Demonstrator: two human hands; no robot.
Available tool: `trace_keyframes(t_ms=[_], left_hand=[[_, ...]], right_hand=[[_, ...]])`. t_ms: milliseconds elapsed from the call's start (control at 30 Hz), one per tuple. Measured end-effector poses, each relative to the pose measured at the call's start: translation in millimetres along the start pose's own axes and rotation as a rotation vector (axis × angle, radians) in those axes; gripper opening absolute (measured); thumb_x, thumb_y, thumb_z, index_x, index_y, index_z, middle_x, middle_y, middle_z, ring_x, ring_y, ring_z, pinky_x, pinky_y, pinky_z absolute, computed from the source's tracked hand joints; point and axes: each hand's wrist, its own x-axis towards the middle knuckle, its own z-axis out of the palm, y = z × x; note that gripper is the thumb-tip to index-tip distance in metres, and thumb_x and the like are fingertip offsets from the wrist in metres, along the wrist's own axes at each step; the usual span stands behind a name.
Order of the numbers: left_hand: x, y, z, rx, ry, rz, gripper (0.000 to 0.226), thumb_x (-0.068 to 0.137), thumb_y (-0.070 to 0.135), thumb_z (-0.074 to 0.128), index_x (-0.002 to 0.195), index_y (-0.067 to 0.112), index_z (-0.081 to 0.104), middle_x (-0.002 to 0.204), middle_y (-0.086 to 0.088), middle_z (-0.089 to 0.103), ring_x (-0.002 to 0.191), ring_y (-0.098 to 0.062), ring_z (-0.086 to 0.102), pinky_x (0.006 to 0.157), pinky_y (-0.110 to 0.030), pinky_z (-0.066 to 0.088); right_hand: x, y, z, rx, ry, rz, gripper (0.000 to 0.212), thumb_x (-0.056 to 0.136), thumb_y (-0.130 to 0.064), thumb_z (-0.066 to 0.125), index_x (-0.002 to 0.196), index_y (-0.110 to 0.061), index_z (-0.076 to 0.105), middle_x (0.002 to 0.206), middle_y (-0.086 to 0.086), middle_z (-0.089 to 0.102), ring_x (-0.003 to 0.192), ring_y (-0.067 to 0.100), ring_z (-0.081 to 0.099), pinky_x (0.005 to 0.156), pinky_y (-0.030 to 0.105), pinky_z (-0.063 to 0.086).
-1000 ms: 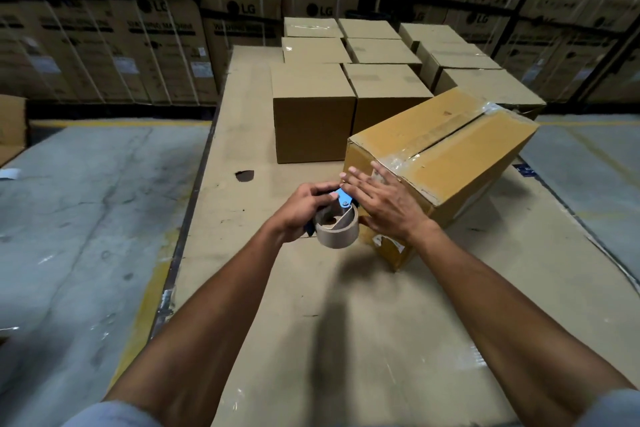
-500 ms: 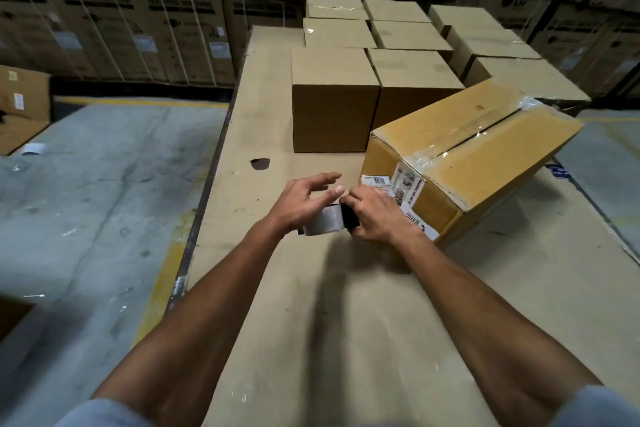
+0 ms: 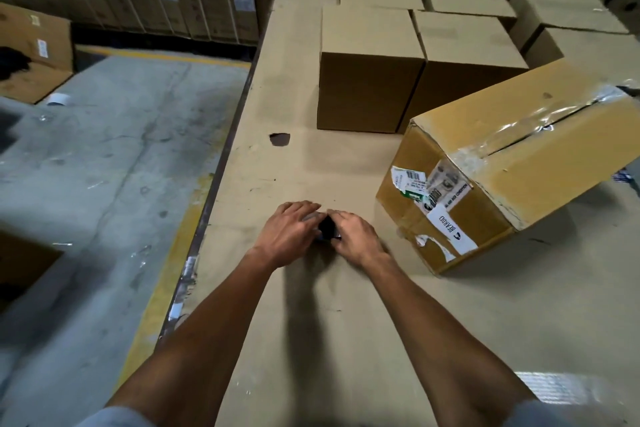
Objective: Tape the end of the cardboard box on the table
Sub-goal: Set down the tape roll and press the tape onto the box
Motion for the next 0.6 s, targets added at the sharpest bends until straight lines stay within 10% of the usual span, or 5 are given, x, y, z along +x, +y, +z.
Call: trace_keyframes(t_ms=[400,600], left_hand=[[2.6,-1.3,10.8,0.033,0.072,-0.024,0.050,0.109,0.036,0.045,0.154,0.016,0.056,0.162,-0.005,0.054,0.157,-0.025,0.040,0.127,-0.051,0.027],[53.2,40.5,-29.5,-0.135,0.273,-0.044,0.048,0.113,0.032,0.045,0.156,0.013,0.053,0.157,-0.008,0.058,0.149,-0.028,0.048,0.120,-0.048,0.036]], right_hand=[[13.4,2.4,5.1,-0.100,0.043,-0.019,0.077,0.094,-0.017,0.067,0.162,-0.009,0.031,0.167,0.011,0.038,0.156,0.029,0.032,0.129,0.039,0.022],[-11.9,12.6,-56.0,-0.203,0.399,0.020,0.062,0.099,-0.018,0.065,0.156,-0.008,0.044,0.158,0.014,0.051,0.152,0.028,0.042,0.128,0.042,0.029]])
